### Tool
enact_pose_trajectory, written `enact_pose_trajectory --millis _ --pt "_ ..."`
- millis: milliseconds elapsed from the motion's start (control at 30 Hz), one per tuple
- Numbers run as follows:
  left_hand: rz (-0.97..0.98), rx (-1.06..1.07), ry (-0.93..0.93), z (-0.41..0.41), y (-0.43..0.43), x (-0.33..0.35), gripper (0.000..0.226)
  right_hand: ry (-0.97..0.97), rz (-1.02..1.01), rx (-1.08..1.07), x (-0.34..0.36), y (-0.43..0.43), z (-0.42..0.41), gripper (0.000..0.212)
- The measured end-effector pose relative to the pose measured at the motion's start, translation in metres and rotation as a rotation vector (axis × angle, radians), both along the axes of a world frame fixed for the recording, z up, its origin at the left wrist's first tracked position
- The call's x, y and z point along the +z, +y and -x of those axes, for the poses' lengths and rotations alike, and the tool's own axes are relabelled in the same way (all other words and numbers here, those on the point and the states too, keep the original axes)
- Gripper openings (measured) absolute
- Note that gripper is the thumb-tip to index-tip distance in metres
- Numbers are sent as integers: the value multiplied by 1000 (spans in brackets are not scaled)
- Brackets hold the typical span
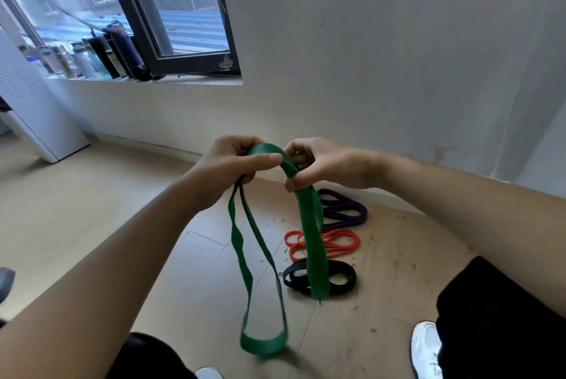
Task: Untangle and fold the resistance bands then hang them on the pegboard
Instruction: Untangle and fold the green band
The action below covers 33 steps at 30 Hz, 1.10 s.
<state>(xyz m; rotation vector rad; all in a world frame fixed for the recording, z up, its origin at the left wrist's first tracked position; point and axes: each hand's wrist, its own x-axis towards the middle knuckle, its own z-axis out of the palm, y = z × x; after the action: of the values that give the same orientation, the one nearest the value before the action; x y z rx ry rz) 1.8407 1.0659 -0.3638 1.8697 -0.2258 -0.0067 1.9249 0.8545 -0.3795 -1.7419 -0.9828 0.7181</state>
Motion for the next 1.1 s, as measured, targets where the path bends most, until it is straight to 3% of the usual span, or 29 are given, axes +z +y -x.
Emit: enact_pose_trajectory --millis 100,200,267,433,600,700,833,933,1100 --pt "48 24 -41 1 2 -1 12 -70 114 37 -13 1 2 31" --pt "69 73 -70 2 11 -2 21 -66 93 15 -13 2 3 20" --pt "61 76 -53 2 23 -2 34 -39 52 -17 -8 1 1 15" --pt "-162 -60 100 8 35 -6 75 -36 106 -16 0 -6 -2 32" --pt "-241 -75 94 7 3 -6 52 -28 164 22 1 -2 3 57" --pt "-210 -46 65 6 -4 -3 43 19 129 47 1 -3 5 61" --pt "-58 43 2 6 0 3 34 -8 141 86 -3 -11 -7 50" --pt "23 132 -31 5 5 3 38 16 200 71 -17 -15 -15 56" --pt "130 327 -85 4 11 5 43 -32 227 28 -30 -14 -25 32"
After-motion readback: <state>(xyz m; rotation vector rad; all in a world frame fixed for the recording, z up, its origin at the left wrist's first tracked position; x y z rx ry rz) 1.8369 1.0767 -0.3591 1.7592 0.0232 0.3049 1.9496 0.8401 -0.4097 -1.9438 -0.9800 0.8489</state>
